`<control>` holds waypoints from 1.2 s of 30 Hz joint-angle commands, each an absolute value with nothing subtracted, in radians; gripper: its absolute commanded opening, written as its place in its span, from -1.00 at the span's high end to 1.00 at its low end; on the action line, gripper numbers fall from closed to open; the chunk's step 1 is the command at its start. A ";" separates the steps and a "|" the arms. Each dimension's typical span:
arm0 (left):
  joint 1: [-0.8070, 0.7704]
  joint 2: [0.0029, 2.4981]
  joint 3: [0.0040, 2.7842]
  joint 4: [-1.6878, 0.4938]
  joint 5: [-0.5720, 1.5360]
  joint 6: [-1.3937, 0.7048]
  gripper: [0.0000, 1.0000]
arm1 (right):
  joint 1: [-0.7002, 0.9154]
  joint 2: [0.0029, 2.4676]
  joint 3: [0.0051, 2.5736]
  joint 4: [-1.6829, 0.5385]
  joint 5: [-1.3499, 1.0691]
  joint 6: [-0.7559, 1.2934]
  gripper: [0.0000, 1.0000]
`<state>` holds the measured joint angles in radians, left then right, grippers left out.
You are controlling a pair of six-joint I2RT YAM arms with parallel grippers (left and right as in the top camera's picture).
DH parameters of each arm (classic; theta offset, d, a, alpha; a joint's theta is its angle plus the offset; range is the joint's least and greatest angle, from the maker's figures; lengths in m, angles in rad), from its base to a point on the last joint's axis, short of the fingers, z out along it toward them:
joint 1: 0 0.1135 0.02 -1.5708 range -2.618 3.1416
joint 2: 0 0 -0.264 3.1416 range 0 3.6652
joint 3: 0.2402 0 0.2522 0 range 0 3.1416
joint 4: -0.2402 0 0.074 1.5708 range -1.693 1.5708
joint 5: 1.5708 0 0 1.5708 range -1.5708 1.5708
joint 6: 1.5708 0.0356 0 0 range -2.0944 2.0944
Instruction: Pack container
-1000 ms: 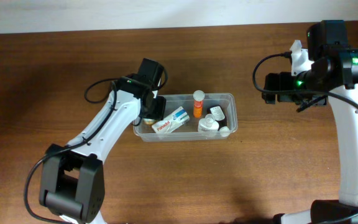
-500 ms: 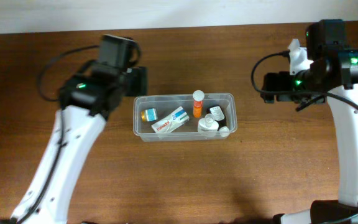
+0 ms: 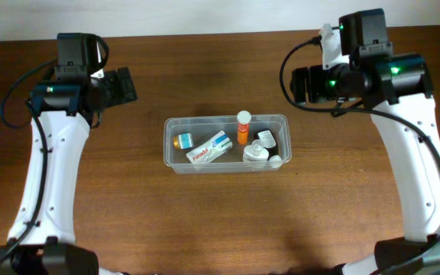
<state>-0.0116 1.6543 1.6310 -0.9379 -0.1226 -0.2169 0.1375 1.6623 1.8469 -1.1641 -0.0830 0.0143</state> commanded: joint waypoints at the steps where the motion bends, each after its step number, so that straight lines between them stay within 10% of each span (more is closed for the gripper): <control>1: -0.005 1.679 1.633 -0.921 -0.102 -0.218 -0.99 | 0.135 1.663 1.842 -1.145 -0.067 0.007 -0.97; 18: -0.006 1.556 1.598 -1.074 -0.108 -0.158 -0.99 | 0.138 1.441 1.770 -1.235 0.096 0.117 -0.97; 36: -0.008 0.804 0.912 -0.859 -0.082 -0.085 -0.99 | 0.137 0.653 0.858 -1.016 0.095 0.148 -0.97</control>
